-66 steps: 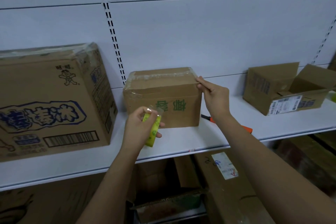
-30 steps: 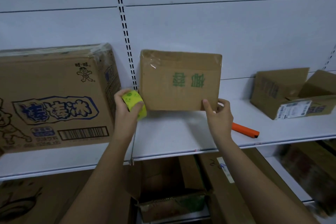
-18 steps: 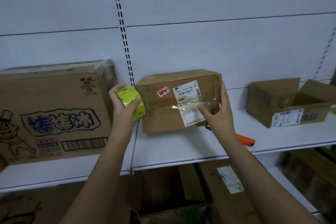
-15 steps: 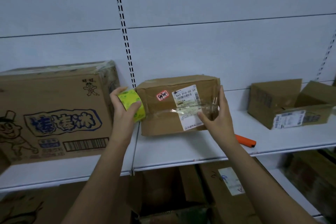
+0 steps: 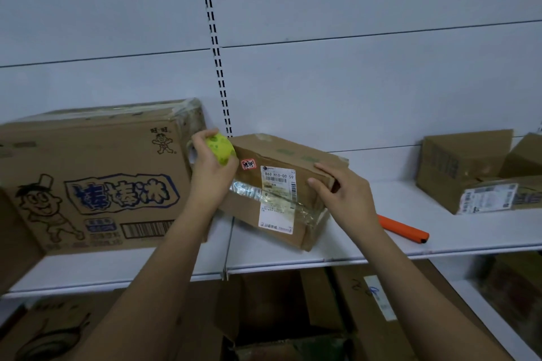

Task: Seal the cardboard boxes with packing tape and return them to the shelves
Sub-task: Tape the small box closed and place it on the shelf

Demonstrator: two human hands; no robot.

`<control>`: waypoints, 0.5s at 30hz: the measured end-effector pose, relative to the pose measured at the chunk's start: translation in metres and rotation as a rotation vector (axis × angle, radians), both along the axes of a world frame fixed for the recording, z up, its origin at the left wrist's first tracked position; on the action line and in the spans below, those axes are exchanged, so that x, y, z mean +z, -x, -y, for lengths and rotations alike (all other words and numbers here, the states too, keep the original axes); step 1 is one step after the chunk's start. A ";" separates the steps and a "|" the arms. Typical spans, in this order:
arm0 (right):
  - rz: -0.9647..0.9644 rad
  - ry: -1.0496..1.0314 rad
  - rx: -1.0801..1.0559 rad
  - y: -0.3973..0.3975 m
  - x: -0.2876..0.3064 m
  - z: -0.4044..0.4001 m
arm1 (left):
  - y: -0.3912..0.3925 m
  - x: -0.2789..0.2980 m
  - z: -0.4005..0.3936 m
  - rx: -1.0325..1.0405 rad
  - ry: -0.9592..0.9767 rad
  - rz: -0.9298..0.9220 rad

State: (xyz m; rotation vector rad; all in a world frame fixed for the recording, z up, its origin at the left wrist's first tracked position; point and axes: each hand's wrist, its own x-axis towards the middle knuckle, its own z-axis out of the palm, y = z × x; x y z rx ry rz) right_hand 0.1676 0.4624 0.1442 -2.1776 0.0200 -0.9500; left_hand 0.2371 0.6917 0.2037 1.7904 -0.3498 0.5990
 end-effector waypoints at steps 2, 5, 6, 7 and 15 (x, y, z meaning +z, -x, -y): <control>0.077 -0.025 -0.070 -0.002 0.006 -0.011 | 0.008 -0.003 0.000 -0.018 0.062 0.044; 0.178 -0.167 -0.176 -0.001 0.025 -0.033 | 0.018 -0.005 -0.005 -0.091 0.173 0.087; 0.173 -0.229 -0.198 -0.003 0.030 -0.037 | 0.020 -0.004 -0.007 -0.124 0.221 0.087; 0.155 -0.271 -0.224 -0.005 0.036 -0.040 | 0.023 -0.004 -0.010 -0.157 0.257 0.087; -0.175 0.147 -0.270 -0.005 0.057 -0.030 | 0.028 0.001 -0.014 -0.064 -0.313 -0.114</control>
